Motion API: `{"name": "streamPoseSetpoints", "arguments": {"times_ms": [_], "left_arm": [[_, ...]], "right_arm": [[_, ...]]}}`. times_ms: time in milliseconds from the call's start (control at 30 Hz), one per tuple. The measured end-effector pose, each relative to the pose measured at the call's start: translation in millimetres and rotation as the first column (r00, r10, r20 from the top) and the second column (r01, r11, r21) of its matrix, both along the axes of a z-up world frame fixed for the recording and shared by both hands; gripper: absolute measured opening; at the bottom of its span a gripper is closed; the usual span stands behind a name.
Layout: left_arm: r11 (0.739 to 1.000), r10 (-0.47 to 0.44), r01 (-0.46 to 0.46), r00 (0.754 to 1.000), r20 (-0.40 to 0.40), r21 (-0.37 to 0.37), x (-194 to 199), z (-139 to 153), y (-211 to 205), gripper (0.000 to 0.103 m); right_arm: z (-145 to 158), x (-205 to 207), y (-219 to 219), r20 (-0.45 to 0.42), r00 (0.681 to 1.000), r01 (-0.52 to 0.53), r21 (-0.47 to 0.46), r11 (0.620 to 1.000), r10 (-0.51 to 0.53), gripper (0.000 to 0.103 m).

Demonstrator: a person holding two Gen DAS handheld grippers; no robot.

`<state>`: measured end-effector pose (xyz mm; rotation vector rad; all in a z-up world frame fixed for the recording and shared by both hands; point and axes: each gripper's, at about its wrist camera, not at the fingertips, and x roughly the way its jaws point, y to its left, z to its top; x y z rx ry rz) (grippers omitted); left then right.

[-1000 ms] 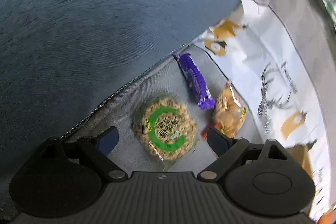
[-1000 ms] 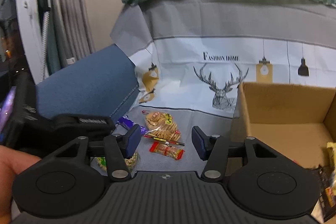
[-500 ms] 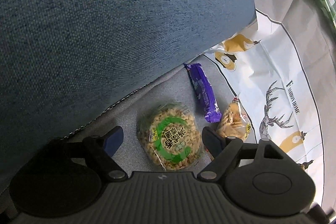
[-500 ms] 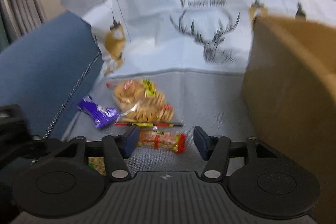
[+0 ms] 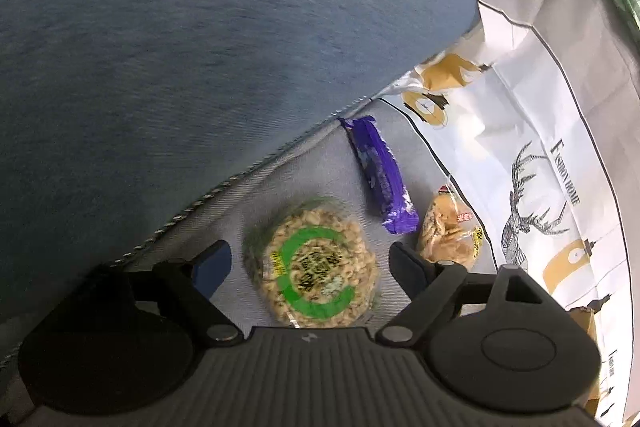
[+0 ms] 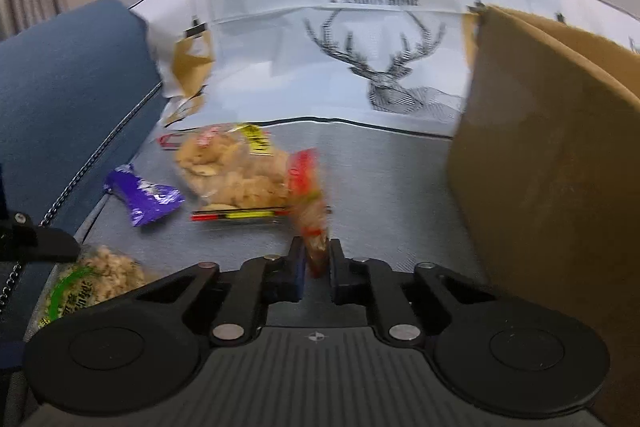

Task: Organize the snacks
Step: 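Grasp the green-label peanut cake with the left gripper while the right gripper grasps the red sausage stick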

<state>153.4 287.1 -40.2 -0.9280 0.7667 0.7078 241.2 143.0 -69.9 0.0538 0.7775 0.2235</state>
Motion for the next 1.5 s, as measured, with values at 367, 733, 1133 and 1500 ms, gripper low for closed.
{"name": "streamPoseSetpoints", "arguments": {"times_ms": [367,733,1133,1500], "left_arm": [[0.967,-0.225,0.246,0.948,-0.224,0.068,49,-13,-25,0.1],[0.896,-0.355,0.421,0.872,-0.338,0.144,53,-11,-33,0.086],[0.762,-0.539,0.601,0.795,-0.278,0.242,1,19,-66,0.085],[0.624,-0.678,0.745,0.667,-0.309,0.236,-35,11,-74,0.085]], "right_arm": [[12,-25,-28,0.05,0.999,0.002,-0.024,1.0,0.0,0.008],[38,-83,-39,-0.01,0.988,-0.153,-0.048,0.987,0.153,0.006],[66,-168,-64,-0.126,0.896,-0.432,-0.031,0.901,0.425,0.006],[52,-206,-84,-0.148,0.872,-0.479,-0.057,0.876,0.468,0.007]]}}
